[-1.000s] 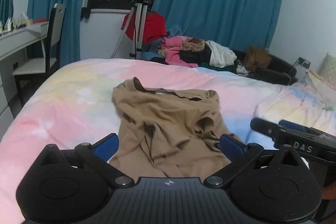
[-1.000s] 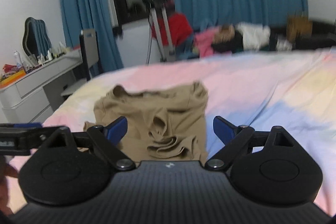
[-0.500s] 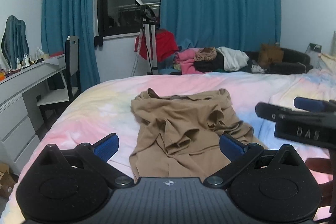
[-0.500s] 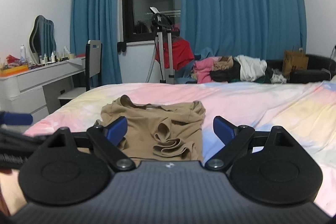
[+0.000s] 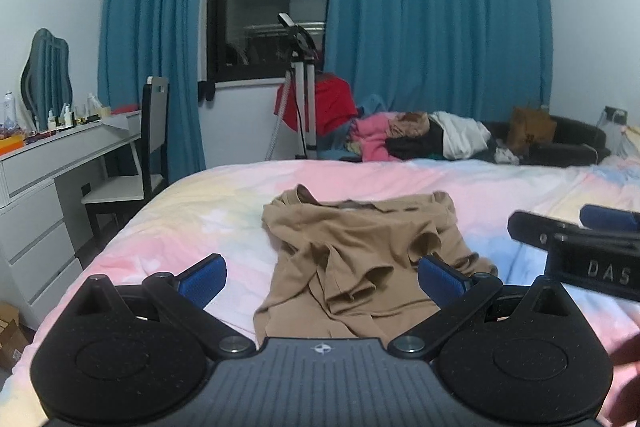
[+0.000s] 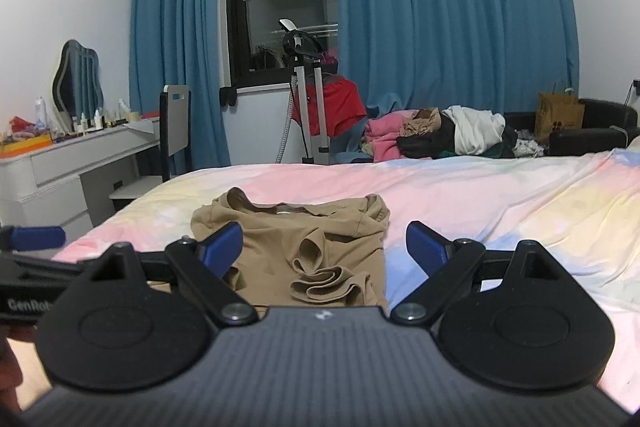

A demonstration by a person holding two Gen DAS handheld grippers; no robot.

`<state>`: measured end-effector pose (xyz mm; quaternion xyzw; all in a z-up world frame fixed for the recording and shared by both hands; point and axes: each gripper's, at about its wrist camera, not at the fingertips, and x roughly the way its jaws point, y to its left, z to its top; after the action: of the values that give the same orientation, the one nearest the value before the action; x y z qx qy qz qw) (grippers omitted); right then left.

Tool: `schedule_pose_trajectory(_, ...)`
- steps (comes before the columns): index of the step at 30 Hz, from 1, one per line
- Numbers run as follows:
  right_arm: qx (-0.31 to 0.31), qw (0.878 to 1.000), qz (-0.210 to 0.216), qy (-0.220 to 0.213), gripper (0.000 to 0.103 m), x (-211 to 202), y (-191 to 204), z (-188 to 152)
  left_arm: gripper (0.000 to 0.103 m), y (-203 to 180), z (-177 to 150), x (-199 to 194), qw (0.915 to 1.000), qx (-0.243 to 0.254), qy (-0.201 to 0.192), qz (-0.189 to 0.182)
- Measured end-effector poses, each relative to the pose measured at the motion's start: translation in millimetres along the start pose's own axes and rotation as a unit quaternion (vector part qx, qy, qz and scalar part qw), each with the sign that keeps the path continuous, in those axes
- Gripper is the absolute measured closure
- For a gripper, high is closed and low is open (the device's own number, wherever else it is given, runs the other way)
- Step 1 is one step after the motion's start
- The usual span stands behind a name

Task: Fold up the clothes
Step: 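Open both grippers and release the folded shirt on the bed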

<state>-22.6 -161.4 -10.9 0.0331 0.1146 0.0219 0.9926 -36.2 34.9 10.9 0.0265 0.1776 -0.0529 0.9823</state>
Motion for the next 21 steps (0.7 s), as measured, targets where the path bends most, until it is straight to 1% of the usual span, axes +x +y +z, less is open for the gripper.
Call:
schedule_pose_trajectory(3,-0.003,1.0,0.002,0.017,0.013,3,1,0,0.0,1,1,2,1.0,-0.002,0.001,-0.007)
schedule_pose_trajectory(6,0.02,0.999,0.005,0.044,0.014,10,-3,-1,0.0,0,0,7,0.9996,-0.005,0.021,-0.016)
schedule_pose_trajectory(7,0.025,0.998,0.003,0.051,0.034,12,-4,-2,0.0,0,-1,8,0.9995,-0.005,0.027,-0.016)
schedule_pose_trajectory(9,0.022,0.998,-0.014,0.062,0.056,15,-3,-4,0.0,0,-2,9,0.9994,-0.005,0.031,-0.017)
schedule_pose_trajectory(10,0.022,0.997,-0.019,0.065,0.055,15,-2,-5,0.0,0,-2,9,0.9994,-0.004,0.03,-0.016)
schedule_pose_trajectory(12,0.026,0.997,-0.014,0.065,0.054,16,-3,-8,0.0,0,-2,8,0.9995,-0.004,0.028,-0.016)
schedule_pose_trajectory(13,0.024,0.998,-0.009,0.064,0.05,16,-2,-9,0.0,0,-2,8,0.9995,-0.004,0.028,-0.016)
schedule_pose_trajectory(14,0.017,0.998,-0.01,0.061,0.041,15,0,-9,0.0,1,-2,7,0.9994,-0.005,0.029,-0.017)
schedule_pose_trajectory(15,0.008,0.998,-0.015,0.057,0.011,15,2,-9,0.0,1,-2,8,0.9993,-0.007,0.032,-0.018)
schedule_pose_trajectory(16,0.001,0.999,-0.02,0.049,0.0,13,4,-8,0.0,2,-2,8,0.9992,-0.009,0.035,-0.018)
schedule_pose_trajectory(19,-0.008,0.999,-0.032,0.016,0.0,4,8,-5,0.0,7,-2,10,0.9986,-0.019,0.046,-0.015)
schedule_pose_trajectory(21,-0.009,0.999,-0.033,0.003,0.0,2,8,-2,0.0,10,-2,11,0.9979,-0.032,0.053,-0.017)
